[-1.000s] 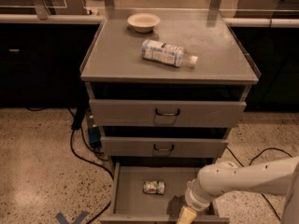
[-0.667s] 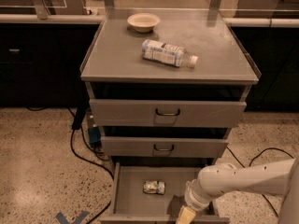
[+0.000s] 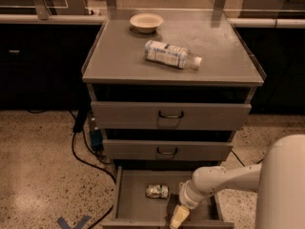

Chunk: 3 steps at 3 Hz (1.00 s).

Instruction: Pick 7up can from bottom drawer and place on counter

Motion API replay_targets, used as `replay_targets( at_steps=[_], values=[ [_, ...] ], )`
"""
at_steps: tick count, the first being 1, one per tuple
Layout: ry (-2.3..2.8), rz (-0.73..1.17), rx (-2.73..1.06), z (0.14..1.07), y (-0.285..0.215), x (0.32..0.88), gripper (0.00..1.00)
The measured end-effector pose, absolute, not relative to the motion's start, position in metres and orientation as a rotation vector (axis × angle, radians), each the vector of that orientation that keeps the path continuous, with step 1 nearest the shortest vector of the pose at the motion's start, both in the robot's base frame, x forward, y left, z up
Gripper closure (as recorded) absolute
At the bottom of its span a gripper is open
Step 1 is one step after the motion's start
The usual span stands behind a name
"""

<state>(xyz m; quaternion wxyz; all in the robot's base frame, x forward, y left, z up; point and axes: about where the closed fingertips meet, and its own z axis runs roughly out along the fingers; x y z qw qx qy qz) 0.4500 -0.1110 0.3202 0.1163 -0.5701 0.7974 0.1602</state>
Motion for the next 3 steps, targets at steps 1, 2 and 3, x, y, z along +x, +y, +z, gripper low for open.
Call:
replay_targets(
  at_steps=[1, 2, 3],
  values=[
    [2.321, 0.539, -1.690, 0.279, -0.092, 0.464, 0.00],
    [2.312, 0.607, -1.699, 0.238, -0.071, 0.475, 0.00],
    [2.311, 0.610, -1.700, 0.237, -0.071, 0.475, 0.00]
  ],
)
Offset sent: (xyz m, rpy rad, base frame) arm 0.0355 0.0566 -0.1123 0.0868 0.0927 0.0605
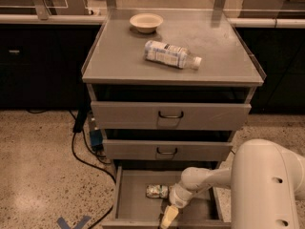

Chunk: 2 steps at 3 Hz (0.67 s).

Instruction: Pick 7up can from bottom drawer and place on counter

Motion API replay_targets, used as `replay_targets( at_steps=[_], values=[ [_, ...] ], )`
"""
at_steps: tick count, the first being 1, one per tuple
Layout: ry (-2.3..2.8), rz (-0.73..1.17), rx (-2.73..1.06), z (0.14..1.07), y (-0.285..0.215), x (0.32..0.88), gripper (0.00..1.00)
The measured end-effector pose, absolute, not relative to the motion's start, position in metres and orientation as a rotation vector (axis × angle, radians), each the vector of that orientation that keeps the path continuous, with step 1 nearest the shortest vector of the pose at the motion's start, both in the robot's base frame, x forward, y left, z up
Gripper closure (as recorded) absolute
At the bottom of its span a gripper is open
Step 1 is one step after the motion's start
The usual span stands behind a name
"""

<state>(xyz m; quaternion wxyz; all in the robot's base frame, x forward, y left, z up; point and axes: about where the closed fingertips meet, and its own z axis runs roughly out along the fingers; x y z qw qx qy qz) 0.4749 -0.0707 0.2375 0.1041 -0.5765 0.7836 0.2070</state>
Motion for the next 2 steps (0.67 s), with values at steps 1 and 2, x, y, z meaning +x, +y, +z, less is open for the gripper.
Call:
replay_targets(
  at_steps=[1, 2],
  values=[
    [2.286, 0.631, -1.722, 0.230, -0.062, 0.482, 0.00],
    [2.218, 0.687, -1.769, 0.211, -0.036, 0.500, 0.00]
  ],
)
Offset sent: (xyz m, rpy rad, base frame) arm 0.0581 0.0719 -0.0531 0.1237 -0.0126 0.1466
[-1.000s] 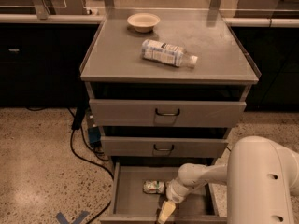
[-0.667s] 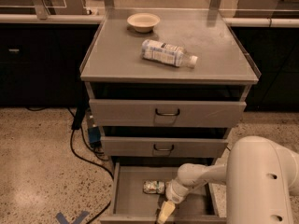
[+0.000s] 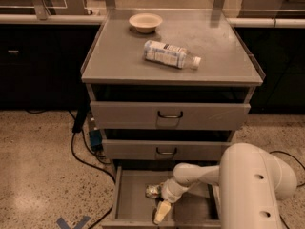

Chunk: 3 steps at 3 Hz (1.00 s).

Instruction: Pick 7up can from bottom drawer and place on counter

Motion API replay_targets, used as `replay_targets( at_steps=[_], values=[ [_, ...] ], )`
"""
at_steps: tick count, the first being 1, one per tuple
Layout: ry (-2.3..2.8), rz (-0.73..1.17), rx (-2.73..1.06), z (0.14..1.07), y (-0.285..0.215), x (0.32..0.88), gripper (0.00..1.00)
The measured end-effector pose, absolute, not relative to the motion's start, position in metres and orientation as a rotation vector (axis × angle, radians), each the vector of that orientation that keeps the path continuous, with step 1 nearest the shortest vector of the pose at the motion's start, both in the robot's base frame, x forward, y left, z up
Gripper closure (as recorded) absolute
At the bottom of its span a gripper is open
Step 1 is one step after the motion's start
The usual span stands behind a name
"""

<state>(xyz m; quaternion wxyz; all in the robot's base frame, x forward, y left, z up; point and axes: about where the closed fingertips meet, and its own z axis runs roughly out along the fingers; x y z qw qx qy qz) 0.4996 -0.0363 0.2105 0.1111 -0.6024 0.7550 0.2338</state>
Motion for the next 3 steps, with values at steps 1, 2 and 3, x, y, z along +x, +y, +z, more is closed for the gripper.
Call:
replay_targets(
  at_steps=[1, 2, 3],
  values=[
    [2.122, 0.767, -1.814, 0.175, 0.004, 0.528, 0.00],
    [2.117, 0.771, -1.812, 0.172, 0.004, 0.529, 0.00],
    [2.105, 0.747, -1.827, 0.166, 0.004, 0.543, 0.00]
  ],
)
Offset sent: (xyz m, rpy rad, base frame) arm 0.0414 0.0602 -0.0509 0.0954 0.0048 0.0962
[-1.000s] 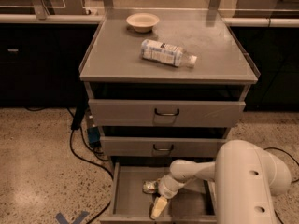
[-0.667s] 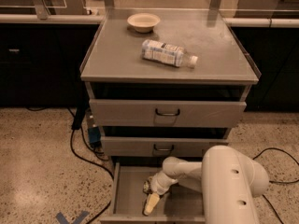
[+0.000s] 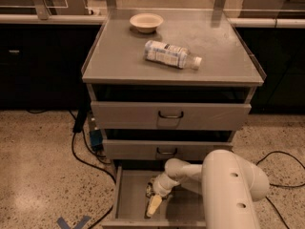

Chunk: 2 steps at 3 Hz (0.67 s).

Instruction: Pick 7up can from bottom drawer and place on counter

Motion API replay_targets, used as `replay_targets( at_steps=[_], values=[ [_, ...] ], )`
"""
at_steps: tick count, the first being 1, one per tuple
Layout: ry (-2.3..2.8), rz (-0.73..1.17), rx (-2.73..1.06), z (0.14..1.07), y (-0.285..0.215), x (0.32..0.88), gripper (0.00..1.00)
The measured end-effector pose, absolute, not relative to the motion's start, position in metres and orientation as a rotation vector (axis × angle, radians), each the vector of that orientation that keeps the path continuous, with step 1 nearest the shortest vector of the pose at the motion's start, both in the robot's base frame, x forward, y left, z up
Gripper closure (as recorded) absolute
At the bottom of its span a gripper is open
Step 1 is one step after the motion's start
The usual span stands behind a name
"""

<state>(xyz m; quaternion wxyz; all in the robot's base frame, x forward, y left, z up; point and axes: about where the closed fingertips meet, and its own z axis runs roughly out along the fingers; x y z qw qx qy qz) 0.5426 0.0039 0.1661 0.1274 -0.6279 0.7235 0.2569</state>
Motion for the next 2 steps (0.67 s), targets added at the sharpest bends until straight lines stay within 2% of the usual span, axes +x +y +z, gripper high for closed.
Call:
replay_targets(
  at_steps=[2],
  values=[
    [2.190, 0.602, -1.882, 0.1466, -0.0095, 0.5628, 0.00]
  ],
)
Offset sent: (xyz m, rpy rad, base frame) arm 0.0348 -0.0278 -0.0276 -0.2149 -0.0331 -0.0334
